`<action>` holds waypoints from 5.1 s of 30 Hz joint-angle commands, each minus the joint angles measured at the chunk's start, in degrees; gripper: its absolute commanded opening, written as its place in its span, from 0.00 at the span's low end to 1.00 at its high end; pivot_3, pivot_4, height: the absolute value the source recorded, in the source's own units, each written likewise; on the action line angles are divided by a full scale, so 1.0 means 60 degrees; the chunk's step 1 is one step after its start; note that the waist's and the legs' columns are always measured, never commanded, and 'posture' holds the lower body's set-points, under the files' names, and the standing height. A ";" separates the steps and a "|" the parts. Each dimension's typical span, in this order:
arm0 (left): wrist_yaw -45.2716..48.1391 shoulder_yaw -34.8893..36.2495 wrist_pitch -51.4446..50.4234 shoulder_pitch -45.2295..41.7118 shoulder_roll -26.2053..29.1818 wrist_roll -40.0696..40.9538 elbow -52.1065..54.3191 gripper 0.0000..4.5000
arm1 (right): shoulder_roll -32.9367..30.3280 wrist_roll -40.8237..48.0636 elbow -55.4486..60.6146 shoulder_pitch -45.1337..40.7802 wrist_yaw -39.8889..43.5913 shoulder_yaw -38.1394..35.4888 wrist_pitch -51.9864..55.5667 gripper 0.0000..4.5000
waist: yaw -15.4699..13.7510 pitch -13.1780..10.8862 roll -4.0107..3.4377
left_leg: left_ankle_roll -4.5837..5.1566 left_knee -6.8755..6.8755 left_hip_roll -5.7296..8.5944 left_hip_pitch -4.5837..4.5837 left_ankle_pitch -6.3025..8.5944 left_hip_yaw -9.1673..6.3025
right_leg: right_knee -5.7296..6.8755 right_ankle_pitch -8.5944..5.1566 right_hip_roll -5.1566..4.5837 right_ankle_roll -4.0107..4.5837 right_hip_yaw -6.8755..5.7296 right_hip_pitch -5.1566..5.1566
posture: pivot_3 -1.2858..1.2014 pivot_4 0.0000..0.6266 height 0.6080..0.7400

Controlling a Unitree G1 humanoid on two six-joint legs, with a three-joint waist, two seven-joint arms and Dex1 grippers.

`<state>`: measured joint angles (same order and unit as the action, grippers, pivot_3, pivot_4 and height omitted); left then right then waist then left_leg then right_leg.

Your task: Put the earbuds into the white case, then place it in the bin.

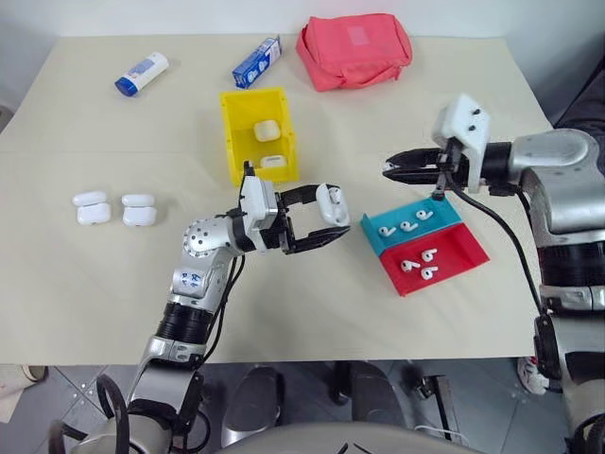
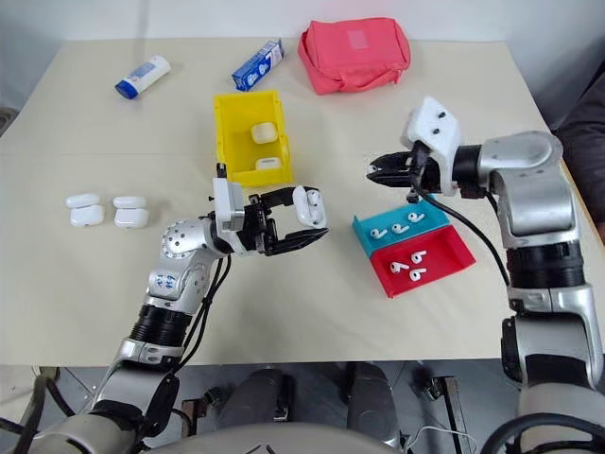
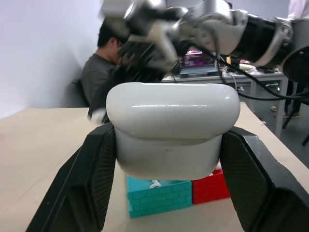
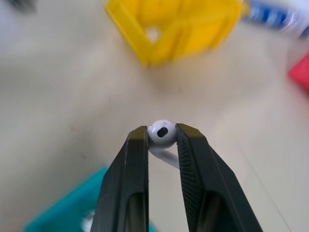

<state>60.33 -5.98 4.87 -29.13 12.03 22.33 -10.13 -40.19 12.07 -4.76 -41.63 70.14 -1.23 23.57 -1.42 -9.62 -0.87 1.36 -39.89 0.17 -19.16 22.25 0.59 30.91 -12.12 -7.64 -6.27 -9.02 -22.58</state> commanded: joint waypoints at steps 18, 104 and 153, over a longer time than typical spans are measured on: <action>0.0891 0.0334 -0.0415 -0.1575 -0.0528 0.0491 -0.1259 0.62 | 0.2176 0.7820 0.6423 0.3080 -0.5308 -0.2248 0.4259 0.10 | -0.0020 0.0000 0.0000 | 0.0013 0.0002 0.0002 -0.0007 0.0009 -0.0019 | 0.0002 -0.0003 -0.0014 0.0006 0.0003 -0.0010 | 0.52 0.24 1.00; 0.1425 0.0626 0.0045 -0.1370 -0.0670 0.0839 -0.0421 0.62 | 0.2084 0.8362 0.4439 0.4551 -0.8911 -0.0621 0.4878 0.10 | -0.0018 0.0000 0.0000 | 0.0053 0.0018 -0.0008 -0.0017 0.0031 -0.0012 | -0.0016 -0.0010 -0.0024 0.0018 0.0013 -0.0028 | 0.52 0.24 1.00; 0.1739 0.0610 0.0096 -0.1225 -0.0485 0.0631 -0.0510 0.62 | 0.1151 0.8032 0.5080 0.3888 -0.7932 -0.0638 0.4905 0.10 | -0.0020 -0.0001 0.0000 | 0.0053 0.0038 -0.0007 -0.0024 0.0034 -0.0018 | -0.0035 -0.0011 -0.0040 0.0019 0.0013 -0.0032 | 0.52 0.24 1.00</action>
<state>69.10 -2.92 2.67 -34.81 10.31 22.63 -18.83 -31.33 64.18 27.89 -19.34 24.70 -4.90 51.69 -1.54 -9.63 -0.87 1.67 -39.66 0.12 -19.31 22.45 0.47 30.69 -12.18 -7.89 -6.15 -8.94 -22.77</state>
